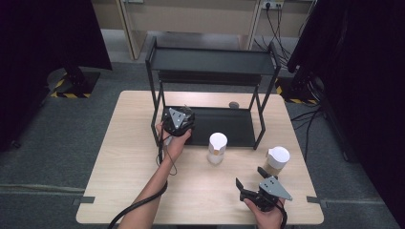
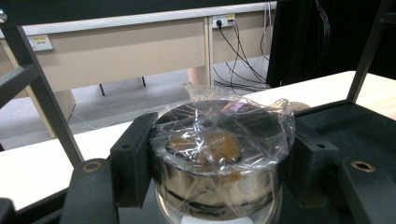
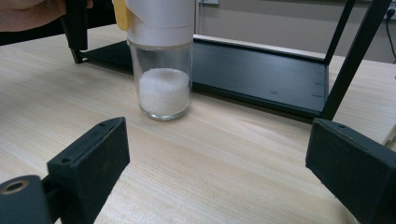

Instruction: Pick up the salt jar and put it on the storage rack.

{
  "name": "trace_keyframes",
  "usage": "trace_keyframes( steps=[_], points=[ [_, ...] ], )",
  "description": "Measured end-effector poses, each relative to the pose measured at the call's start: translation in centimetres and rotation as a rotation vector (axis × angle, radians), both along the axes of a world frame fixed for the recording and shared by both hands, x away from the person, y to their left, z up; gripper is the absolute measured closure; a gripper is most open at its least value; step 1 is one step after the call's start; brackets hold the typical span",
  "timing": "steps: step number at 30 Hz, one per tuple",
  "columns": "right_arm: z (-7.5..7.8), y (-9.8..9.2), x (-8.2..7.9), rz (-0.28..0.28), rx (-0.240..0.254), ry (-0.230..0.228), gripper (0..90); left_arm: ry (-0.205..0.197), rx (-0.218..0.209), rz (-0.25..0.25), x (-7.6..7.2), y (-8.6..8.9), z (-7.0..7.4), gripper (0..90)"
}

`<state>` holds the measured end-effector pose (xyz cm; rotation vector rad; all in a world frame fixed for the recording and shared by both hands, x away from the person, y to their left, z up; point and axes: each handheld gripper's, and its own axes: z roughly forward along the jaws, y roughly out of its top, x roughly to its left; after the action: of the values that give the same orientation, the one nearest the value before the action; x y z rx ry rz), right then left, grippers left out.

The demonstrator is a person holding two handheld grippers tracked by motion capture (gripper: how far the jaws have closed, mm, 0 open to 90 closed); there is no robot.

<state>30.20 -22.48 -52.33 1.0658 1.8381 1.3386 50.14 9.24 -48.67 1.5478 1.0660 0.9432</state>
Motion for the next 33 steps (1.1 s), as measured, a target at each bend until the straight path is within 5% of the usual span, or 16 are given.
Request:
trace_keyframes(
  steps=[33],
  points=[
    [-0.01, 0.06, -0.01, 0.001, -0.004, -0.004, 6.6, 0.020, -0.003, -0.015, 0.09, 0.23, -0.62, 34.1]
  ],
)
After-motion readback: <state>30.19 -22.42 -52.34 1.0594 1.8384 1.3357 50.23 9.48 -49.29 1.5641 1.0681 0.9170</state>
